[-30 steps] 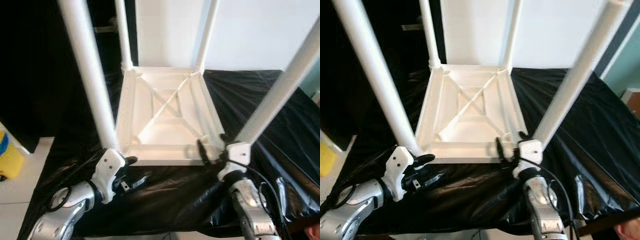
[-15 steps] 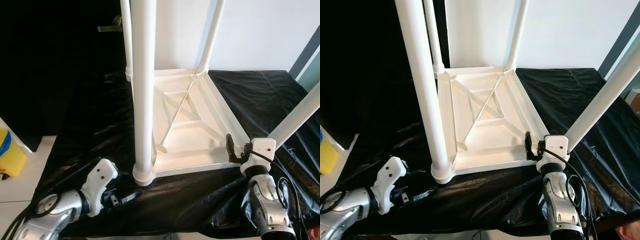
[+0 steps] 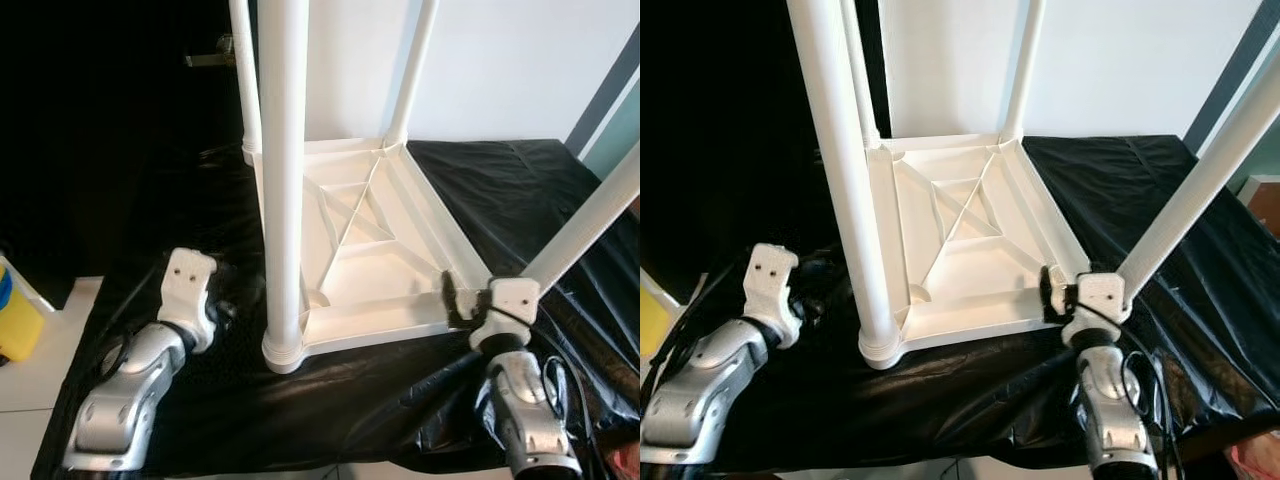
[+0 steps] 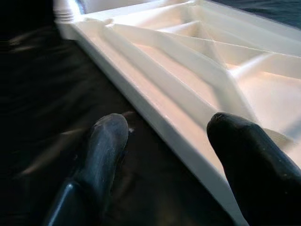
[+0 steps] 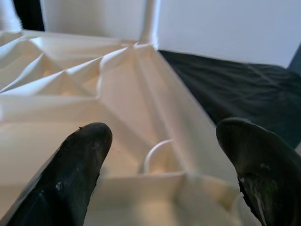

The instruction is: Building children table

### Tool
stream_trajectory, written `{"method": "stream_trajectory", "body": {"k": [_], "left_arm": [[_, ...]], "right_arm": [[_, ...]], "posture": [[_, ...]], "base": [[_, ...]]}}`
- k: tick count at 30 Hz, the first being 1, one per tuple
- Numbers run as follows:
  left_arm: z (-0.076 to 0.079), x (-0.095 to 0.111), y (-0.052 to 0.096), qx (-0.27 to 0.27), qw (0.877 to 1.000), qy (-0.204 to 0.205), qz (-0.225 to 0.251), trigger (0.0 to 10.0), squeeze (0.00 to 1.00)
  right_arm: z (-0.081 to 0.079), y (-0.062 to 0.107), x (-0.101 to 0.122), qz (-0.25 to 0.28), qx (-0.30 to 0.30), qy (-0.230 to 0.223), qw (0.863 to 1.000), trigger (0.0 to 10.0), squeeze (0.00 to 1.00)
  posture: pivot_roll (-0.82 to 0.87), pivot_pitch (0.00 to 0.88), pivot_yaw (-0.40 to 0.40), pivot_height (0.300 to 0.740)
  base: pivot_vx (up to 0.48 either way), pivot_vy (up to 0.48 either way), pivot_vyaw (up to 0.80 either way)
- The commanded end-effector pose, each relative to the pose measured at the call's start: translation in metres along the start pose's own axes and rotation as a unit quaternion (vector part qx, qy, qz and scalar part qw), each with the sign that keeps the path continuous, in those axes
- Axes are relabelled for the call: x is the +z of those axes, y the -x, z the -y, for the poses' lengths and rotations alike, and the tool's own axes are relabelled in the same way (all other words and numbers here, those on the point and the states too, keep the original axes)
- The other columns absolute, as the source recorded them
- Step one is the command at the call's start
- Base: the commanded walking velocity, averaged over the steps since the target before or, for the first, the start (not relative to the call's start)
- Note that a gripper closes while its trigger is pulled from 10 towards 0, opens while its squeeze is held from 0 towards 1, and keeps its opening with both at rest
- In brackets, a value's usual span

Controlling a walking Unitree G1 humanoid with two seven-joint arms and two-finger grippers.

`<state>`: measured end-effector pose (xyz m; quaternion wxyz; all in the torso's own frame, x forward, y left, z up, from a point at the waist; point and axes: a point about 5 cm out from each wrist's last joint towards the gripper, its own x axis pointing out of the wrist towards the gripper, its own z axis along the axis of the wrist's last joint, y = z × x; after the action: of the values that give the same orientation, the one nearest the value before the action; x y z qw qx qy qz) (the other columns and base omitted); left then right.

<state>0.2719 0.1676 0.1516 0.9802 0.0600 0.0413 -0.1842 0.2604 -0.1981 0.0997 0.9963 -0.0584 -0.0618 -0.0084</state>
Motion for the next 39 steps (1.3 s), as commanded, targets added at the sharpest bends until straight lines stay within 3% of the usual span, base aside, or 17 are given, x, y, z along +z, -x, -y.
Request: {"method": "stream_trajectory", "body": {"k": [1, 4, 7, 9, 10, 11, 13, 14, 15, 16, 22, 26, 32, 39], "left_arm": [[-0.009, 0.0, -0.008, 0.059, 0.998, 0.0, 0.007, 10.0, 0.0], [-0.012, 0.006, -0.027, 0.101, 0.993, 0.047, 0.032, 10.0, 0.0], [-0.009, 0.012, -0.037, 0.105, 0.992, 0.042, 0.049, 10.0, 0.0], [0.007, 0.023, -0.051, 0.023, 0.994, 0.071, 0.084, 10.0, 0.0], [0.007, 0.023, -0.051, 0.023, 0.994, 0.071, 0.084, 10.0, 0.0], [0.017, 0.029, -0.057, -0.032, 0.989, 0.096, 0.108, 10.0, 0.0], [0.023, 0.033, -0.057, -0.062, 0.986, 0.097, 0.118, 10.0, 0.0], [0.04, 0.04, -0.057, -0.139, 0.976, 0.097, 0.135, 10.0, 0.0], [0.04, 0.04, -0.057, -0.139, 0.976, 0.097, 0.135, 10.0, 0.0], [0.053, 0.045, -0.055, -0.195, 0.966, 0.093, 0.144, 10.0, 0.0], [0.07, 0.045, -0.051, -0.269, 0.949, 0.086, 0.138, 10.0, 0.0], [0.091, 0.044, -0.04, -0.356, 0.922, 0.08, 0.13, 10.0, 0.0], [0.106, 0.044, -0.026, -0.416, 0.898, 0.076, 0.123, 10.0, 0.0], [0.116, 0.042, -0.016, -0.437, 0.889, 0.074, 0.116, 10.0, 0.0]], "right_arm": [[-0.004, 0.003, 0.0, 0.0, 0.01, 0.0, 1.0, 10.0, 0.0], [-0.011, 0.013, -0.006, -0.017, 0.013, -0.007, 1.0, 10.0, 0.0], [-0.012, 0.02, -0.01, -0.028, 0.007, -0.006, 1.0, 10.0, 0.0], [-0.015, 0.035, -0.017, -0.049, 0.001, -0.01, 0.999, 10.0, 0.0], [-0.015, 0.035, -0.017, -0.049, 0.001, -0.01, 0.999, 10.0, 0.0], [-0.016, 0.044, -0.019, -0.058, -0.001, -0.013, 0.998, 10.0, 0.0], [-0.017, 0.048, -0.02, -0.061, -0.003, -0.013, 0.998, 10.0, 0.0], [-0.015, 0.057, -0.021, -0.069, -0.012, -0.015, 0.997, 10.0, 0.0], [-0.015, 0.057, -0.021, -0.069, -0.012, -0.015, 0.997, 10.0, 0.0], [-0.012, 0.065, -0.023, -0.076, -0.021, -0.015, 0.997, 10.0, 0.0], [-0.008, 0.075, -0.025, -0.087, -0.037, -0.012, 0.995, 10.0, 0.0], [-0.003, 0.081, -0.029, -0.102, -0.064, -0.02, 0.992, 10.0, 0.0], [-0.001, 0.072, -0.031, -0.104, -0.082, -0.023, 0.991, 10.0, 0.0], [-0.001, 0.052, -0.028, -0.091, -0.085, -0.025, 0.992, 10.0, 0.0]], "posture": [[0.03, 0.013, -0.043, 0.74], [0.03, 0.017, -0.041, 0.74], [0.03, 0.017, -0.041, 0.74], [0.01, 0.03, -0.025, 0.74], [0.01, 0.03, -0.025, 0.74], [0.01, 0.03, -0.025, 0.74], [-0.01, 0.037, -0.013, 0.74], [-0.02, 0.043, -0.001, 0.74], [-0.02, 0.043, -0.001, 0.74], [-0.02, 0.044, 0.0, 0.74], [-0.04, 0.057, 0.016, 0.74], [-0.05, 0.062, 0.017, 0.74], [-0.04, 0.063, 0.01, 0.74], [-0.02, 0.057, 0.0, 0.74]], "base": [[0.0, 0.0, 0.0], [0.0, 0.0, 0.0], [0.0, 0.0, 0.0], [0.0, 0.0, 0.0], [0.0, 0.0, 0.0], [0.0, 0.0, 0.0], [0.0, 0.0, 0.0], [0.0, 0.0, 0.0], [0.0, 0.0, 0.0], [0.0, 0.0, 0.0], [0.0, 0.0, 0.0], [0.0, 0.0, 0.0], [0.0, 0.0, 0.0], [0.0, 0.0, 0.0]]}}
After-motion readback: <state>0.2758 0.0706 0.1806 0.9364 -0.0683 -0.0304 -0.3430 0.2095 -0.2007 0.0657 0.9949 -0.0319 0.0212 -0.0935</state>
